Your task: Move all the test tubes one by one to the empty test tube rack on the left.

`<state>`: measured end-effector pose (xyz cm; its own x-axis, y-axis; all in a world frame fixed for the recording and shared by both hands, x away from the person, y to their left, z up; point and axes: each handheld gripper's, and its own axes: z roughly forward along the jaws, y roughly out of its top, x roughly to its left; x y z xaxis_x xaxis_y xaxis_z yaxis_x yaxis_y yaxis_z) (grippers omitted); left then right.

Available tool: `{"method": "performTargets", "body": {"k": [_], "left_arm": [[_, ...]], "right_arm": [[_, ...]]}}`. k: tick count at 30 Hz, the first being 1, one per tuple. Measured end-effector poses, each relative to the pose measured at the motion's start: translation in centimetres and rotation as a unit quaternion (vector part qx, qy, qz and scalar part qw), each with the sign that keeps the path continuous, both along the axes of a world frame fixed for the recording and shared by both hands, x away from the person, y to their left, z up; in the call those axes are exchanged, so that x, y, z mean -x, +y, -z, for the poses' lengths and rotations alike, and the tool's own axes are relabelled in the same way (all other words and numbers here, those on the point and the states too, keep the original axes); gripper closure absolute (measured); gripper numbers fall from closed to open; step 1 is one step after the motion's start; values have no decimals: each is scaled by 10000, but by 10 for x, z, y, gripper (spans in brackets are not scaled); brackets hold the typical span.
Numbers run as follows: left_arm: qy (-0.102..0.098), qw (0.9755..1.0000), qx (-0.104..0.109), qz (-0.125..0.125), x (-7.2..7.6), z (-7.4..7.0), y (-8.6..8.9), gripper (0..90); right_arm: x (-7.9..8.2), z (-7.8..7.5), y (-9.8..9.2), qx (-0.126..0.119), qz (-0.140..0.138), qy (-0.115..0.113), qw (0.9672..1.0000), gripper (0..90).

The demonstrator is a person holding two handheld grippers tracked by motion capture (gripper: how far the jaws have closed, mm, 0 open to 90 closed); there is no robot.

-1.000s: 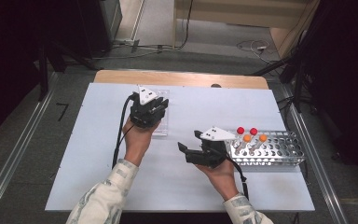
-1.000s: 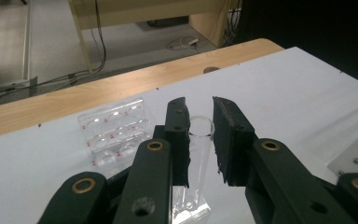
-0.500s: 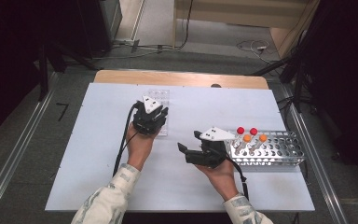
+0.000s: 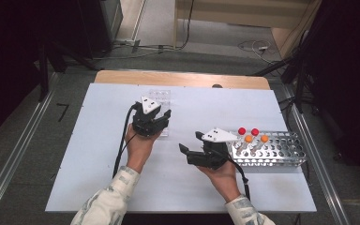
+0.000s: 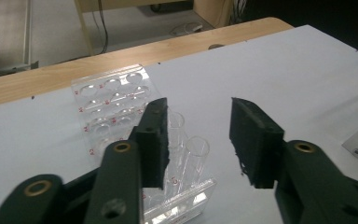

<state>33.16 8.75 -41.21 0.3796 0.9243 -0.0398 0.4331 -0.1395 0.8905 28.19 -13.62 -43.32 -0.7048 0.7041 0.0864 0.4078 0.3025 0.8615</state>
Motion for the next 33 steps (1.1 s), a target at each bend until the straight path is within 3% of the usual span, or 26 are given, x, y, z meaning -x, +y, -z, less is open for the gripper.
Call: {"method": "performTargets", "body": {"k": [3, 7, 15, 23, 33], "left_arm": [[24, 9999, 1, -104, 3, -3, 2, 344], [27, 9999, 88, -48, 8, -6, 6, 263], [-18, 9998, 196, -5, 16, -10, 10, 226], [1, 9997, 238, -11, 20, -6, 13, 210], [6, 9998, 213, -24, 27, -3, 22, 202]], "right_arm": [[3, -1, -3, 46, -28, -33, 10000, 236], [8, -4, -11, 56, -6, -83, 9999, 236], [25, -11, -46, 45, 109, -230, 9997, 236], [45, -18, -85, 25, 339, -414, 9986, 237], [53, -14, -137, 72, 959, -458, 9943, 237]]}}
